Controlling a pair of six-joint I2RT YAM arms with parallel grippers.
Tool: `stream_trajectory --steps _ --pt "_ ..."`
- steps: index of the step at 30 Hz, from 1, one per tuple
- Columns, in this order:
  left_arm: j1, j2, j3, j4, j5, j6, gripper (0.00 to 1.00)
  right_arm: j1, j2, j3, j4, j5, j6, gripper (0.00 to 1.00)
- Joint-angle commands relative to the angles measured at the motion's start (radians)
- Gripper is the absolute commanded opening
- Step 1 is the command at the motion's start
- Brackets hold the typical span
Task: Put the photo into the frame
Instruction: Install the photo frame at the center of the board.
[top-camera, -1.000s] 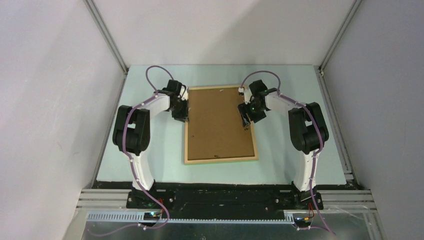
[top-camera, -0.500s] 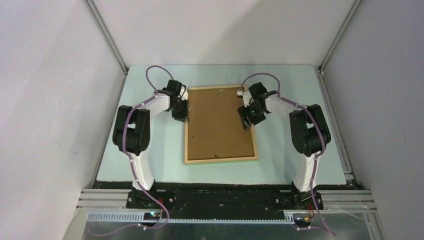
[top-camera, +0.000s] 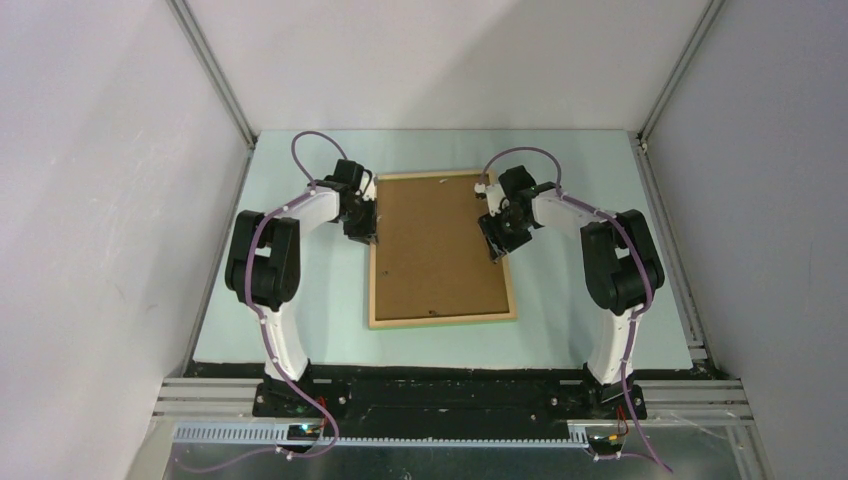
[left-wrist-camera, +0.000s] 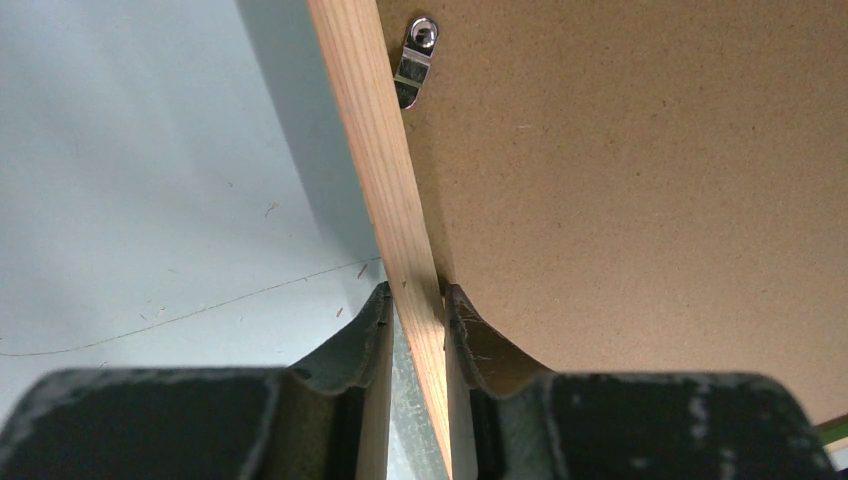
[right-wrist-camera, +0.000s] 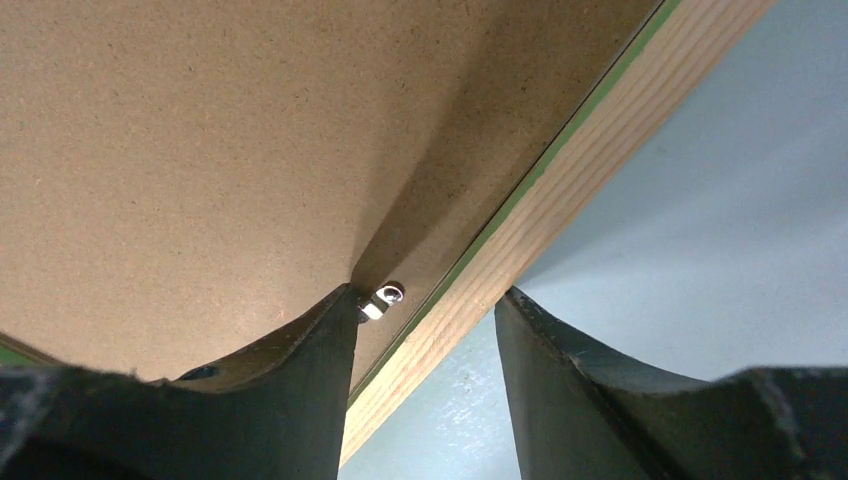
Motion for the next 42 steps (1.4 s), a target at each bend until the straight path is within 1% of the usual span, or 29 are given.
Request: stream_trajectory --steps 1,6,17,21,26,32,37,40,42 --pt "-0.003 0.033 -0.003 0.016 0.017 0.036 0.00 -0.012 -0.025 -0.015 -0.003 0.032 -0.033 0.55" --pt "-0.002 0.032 -0.001 0.017 0.017 0.036 0.00 -0.027 -0.033 -0.014 -0.014 0.021 -0.045 0.52" --pt "-0.001 0.033 -0.001 0.017 0.016 0.038 0.00 -0.031 -0.038 -0.015 -0.044 -0.023 -0.100 0.52" --pt "0.000 0.034 -0.002 0.017 0.019 0.038 0.00 -0.033 -0.037 -0.014 -0.034 -0.026 -0.107 0.48" --pt "-0.001 0.033 -0.002 0.017 0.019 0.040 0.00 -0.033 -0.031 -0.006 -0.036 -0.043 -0.125 0.41" --pt "0.000 0.031 -0.004 0.016 0.016 0.041 0.00 -0.034 -0.019 0.016 -0.051 -0.056 -0.162 0.39" --pt "0.000 0.030 -0.003 0.015 0.017 0.041 0.00 -0.046 -0.006 0.030 -0.054 -0.066 -0.176 0.33" --pt "0.000 0.029 -0.004 0.016 0.017 0.041 0.00 -0.051 -0.002 0.040 -0.059 -0.081 -0.184 0.31" --pt "0.000 0.029 -0.005 0.015 0.017 0.041 0.00 -0.057 0.002 0.049 -0.066 -0.094 -0.186 0.33"
